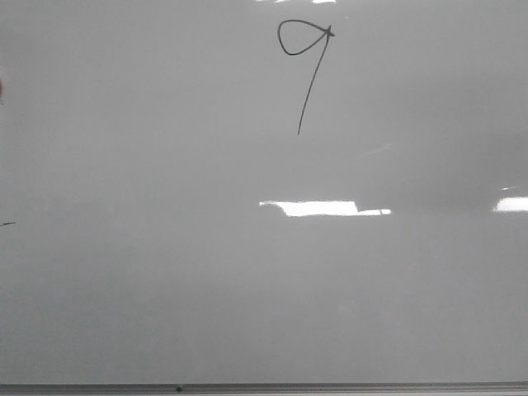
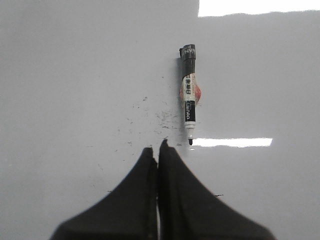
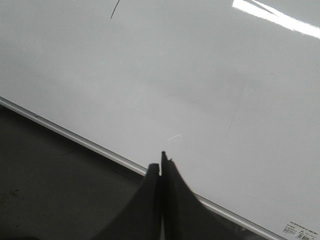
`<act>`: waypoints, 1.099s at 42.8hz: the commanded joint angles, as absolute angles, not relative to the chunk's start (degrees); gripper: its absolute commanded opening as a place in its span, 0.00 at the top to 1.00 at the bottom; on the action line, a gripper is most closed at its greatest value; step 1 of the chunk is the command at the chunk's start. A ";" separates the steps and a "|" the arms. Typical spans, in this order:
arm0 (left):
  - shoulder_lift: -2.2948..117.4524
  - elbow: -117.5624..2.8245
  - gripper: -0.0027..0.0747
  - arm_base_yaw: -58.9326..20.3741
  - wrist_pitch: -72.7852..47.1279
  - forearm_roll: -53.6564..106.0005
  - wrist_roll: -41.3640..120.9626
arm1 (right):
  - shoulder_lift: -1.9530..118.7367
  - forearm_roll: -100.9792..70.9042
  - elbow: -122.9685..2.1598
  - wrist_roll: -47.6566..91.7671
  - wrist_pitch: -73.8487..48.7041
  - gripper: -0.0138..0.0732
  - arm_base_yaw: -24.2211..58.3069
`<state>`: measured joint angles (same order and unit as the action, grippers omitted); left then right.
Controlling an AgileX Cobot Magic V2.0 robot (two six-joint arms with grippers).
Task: Write number 9 on whiteboard
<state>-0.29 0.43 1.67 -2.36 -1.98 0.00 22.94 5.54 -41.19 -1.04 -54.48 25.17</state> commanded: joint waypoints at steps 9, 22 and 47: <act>-1.55 0.43 0.99 1.78 2.33 -1.42 0.00 | 23.46 6.31 -42.60 -0.89 -50.61 0.92 24.80; -1.45 0.43 0.99 1.78 2.33 -1.42 0.00 | 14.43 6.84 -30.75 -0.85 -32.88 0.92 14.40; -1.36 0.43 0.99 1.78 2.33 -1.42 0.00 | -1.64 1.42 1.33 -0.90 4.45 0.92 -1.31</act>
